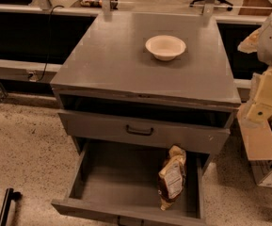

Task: Pick brown chip bag from middle drawer and place on counter

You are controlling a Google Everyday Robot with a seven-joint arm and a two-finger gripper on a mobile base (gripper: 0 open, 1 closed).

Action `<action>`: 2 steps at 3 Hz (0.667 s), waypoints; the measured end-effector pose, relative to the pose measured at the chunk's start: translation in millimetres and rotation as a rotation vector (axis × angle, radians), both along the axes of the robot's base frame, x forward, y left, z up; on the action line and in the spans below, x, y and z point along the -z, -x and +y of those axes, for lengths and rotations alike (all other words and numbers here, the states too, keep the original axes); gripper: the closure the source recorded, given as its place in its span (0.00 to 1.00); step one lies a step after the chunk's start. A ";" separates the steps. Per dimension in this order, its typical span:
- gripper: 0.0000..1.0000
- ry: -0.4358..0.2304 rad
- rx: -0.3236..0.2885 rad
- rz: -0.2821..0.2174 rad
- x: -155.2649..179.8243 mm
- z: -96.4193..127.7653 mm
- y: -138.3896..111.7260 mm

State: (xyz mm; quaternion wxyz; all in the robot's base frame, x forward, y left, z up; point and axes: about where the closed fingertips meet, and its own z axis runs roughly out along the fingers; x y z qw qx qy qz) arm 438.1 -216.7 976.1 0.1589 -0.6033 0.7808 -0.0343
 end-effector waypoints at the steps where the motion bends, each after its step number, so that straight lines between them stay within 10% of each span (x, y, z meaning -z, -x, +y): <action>1: 0.00 -0.008 0.003 -0.012 -0.2 1.3 -0.1; 2: 0.00 -0.111 0.014 -0.009 30.4 15.2 15.5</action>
Offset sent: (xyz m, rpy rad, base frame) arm 0.0063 0.0225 -0.1516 0.4687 -0.1498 -0.1726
